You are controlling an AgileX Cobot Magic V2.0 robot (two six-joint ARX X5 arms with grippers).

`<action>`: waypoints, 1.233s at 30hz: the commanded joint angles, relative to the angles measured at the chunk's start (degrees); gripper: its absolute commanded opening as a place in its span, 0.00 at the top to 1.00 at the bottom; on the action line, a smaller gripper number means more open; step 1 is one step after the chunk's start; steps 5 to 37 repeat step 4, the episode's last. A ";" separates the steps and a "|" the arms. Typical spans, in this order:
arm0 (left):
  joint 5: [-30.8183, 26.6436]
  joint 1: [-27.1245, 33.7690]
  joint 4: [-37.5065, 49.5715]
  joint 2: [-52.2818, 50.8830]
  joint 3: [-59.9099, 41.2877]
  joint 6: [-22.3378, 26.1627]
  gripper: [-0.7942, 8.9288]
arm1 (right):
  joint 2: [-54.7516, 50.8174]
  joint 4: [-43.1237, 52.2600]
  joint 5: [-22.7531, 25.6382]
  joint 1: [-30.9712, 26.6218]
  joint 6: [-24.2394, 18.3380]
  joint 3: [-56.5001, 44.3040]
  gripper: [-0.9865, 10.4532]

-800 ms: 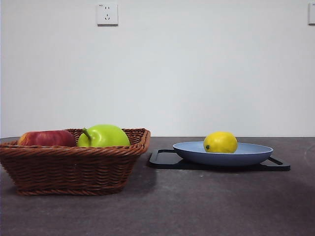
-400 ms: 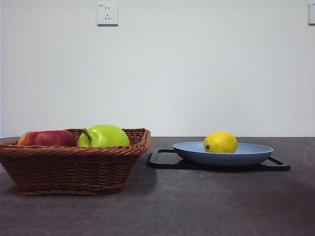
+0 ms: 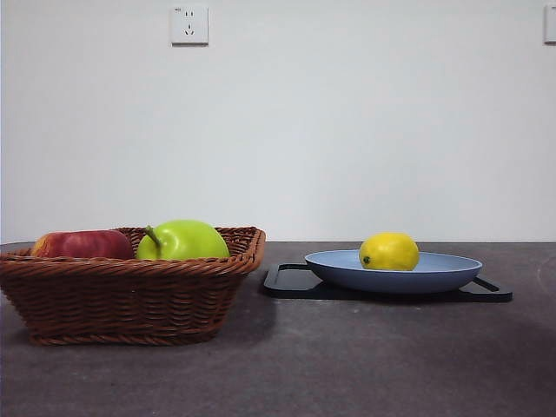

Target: Take the lemon from the basket,put the lemon in the plate,hand out the plate

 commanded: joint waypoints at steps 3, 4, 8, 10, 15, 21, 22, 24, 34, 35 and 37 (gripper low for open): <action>-0.09 0.17 0.57 -0.15 -0.66 0.48 0.91 | -0.13 -0.46 0.17 0.07 0.59 -0.22 0.91; -0.07 0.17 0.57 -0.15 -0.66 0.48 0.91 | -0.13 -0.46 0.17 0.07 0.59 -0.22 0.91; -0.07 0.17 0.57 -0.15 -0.66 0.48 0.91 | -0.13 -0.46 0.17 0.07 0.59 -0.22 0.91; -0.07 0.17 0.57 -0.15 -0.66 0.48 0.91 | -0.13 -0.46 0.17 0.07 0.59 -0.22 0.91; -0.07 0.17 0.57 -0.15 -0.66 0.48 0.91 | -0.13 -0.46 0.17 0.07 0.59 -0.22 0.91; -0.07 0.17 0.57 -0.15 -0.66 0.48 0.91 | -0.13 -0.46 0.17 0.07 0.59 -0.22 0.91; -0.07 0.17 0.57 -0.15 -0.66 0.48 0.91 | -0.13 -0.46 0.17 0.07 0.59 -0.22 0.91; -0.07 0.17 0.57 -0.15 -0.66 0.48 0.91 | -0.13 -0.46 0.17 0.07 0.59 -0.22 0.91; -0.07 0.17 0.57 -0.15 -0.66 0.48 0.91 | -0.13 -0.46 0.17 0.07 0.59 -0.22 0.91; -0.07 0.17 0.57 -0.15 -0.66 0.48 0.91 | -0.13 -0.46 0.17 0.07 0.59 -0.22 0.91; -0.07 0.17 0.57 -0.15 -0.66 0.48 0.91 | -0.13 -0.46 0.17 0.07 0.59 -0.22 0.91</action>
